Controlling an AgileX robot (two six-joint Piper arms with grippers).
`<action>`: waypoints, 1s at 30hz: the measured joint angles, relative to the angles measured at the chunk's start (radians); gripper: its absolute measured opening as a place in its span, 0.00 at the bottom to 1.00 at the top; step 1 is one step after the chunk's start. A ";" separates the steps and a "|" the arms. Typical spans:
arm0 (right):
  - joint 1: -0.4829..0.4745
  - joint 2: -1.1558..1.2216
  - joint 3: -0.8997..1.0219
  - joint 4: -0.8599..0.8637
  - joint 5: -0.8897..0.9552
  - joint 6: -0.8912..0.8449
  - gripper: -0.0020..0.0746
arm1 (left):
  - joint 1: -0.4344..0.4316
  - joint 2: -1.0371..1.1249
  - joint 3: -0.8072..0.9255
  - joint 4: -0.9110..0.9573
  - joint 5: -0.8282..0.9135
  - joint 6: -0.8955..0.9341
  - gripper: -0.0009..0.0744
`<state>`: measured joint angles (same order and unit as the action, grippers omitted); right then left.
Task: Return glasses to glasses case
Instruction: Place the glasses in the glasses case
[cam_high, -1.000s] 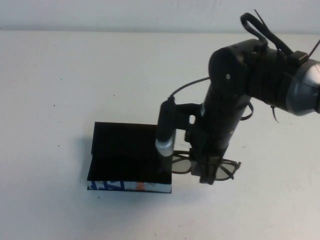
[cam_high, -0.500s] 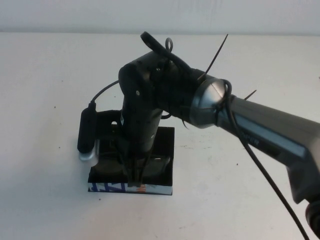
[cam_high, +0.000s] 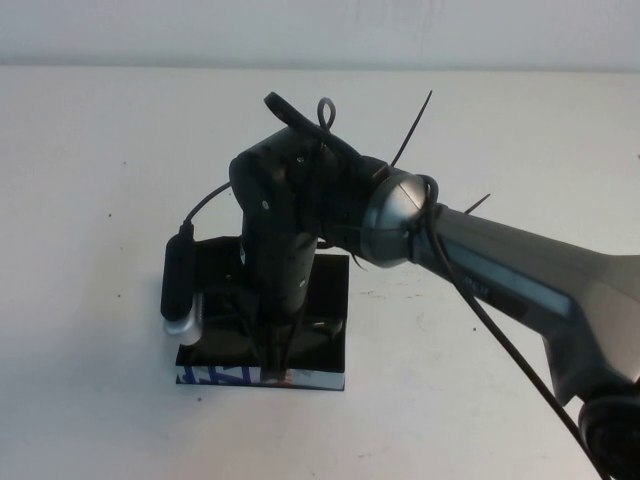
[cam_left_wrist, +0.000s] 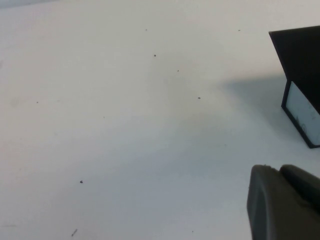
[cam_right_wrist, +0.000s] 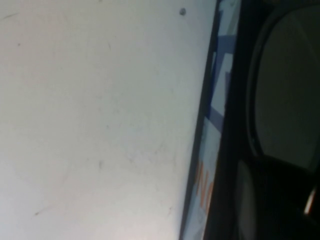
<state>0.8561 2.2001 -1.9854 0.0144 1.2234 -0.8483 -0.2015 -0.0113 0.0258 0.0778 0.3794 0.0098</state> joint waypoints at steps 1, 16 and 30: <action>0.000 0.002 0.000 -0.001 0.000 -0.001 0.12 | 0.000 0.000 0.000 0.000 0.000 0.000 0.01; -0.013 0.044 -0.010 0.005 0.000 0.018 0.12 | 0.000 0.000 0.000 0.000 0.000 0.000 0.01; -0.017 0.063 -0.010 0.020 0.000 0.018 0.12 | 0.000 0.000 0.000 0.000 0.000 0.000 0.01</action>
<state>0.8387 2.2630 -1.9954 0.0343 1.2234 -0.8304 -0.2015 -0.0113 0.0258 0.0778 0.3794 0.0098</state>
